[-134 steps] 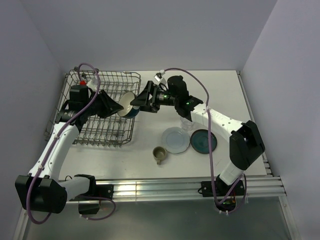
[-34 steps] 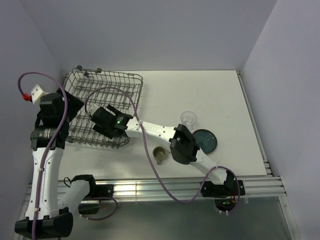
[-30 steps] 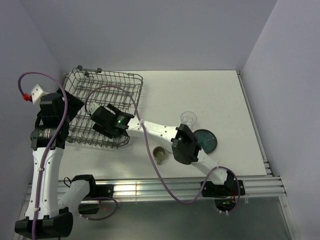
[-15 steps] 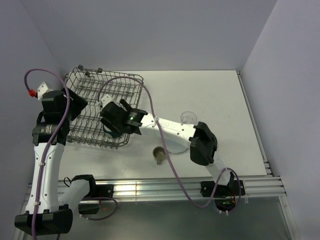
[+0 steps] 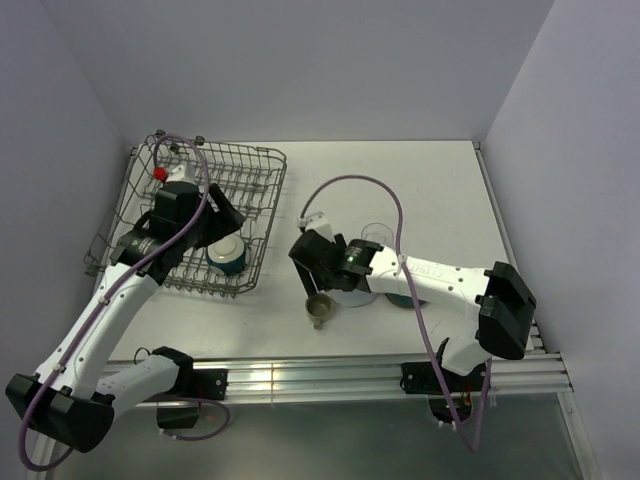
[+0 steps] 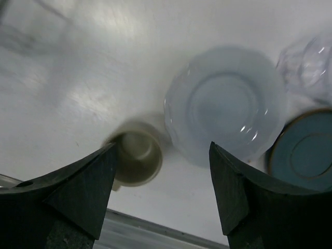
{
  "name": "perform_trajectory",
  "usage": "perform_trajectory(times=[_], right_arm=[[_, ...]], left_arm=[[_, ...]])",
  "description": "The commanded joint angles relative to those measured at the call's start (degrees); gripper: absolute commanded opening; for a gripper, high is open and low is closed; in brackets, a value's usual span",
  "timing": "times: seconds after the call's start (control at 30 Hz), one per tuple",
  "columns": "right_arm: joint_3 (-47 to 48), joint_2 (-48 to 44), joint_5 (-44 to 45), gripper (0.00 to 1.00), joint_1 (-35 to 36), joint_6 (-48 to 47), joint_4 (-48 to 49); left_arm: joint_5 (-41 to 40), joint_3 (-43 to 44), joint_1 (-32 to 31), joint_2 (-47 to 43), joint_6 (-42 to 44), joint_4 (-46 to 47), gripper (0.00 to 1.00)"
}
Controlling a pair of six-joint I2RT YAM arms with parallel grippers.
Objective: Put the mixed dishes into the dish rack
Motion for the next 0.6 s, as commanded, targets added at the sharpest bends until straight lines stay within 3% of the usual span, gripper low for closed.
perform_trajectory(times=[0.0,0.1,0.37,0.5,0.57], right_arm=[[-8.0,-3.4,-4.8,0.77,0.4,6.8,4.3],[-15.3,-5.1,-6.8,0.70,0.3,8.6,8.8],[-17.9,-2.6,-9.8,0.59,0.4,10.0,14.2],[-17.1,-1.4,-10.3,0.27,0.5,10.1,14.6],[-17.0,-1.3,-9.8,0.25,0.5,10.2,14.5]], left_arm=[[-1.5,-1.6,-1.9,-0.9,-2.1,3.9,0.75],[-0.1,-2.4,-2.8,-0.9,-2.8,5.7,0.75],[-1.5,-1.7,-7.1,-0.6,-3.2,5.1,0.75],[-2.3,-1.6,-7.7,-1.1,-2.8,4.2,0.75],[-2.2,-1.7,-7.7,-1.3,-2.6,4.0,0.76]])
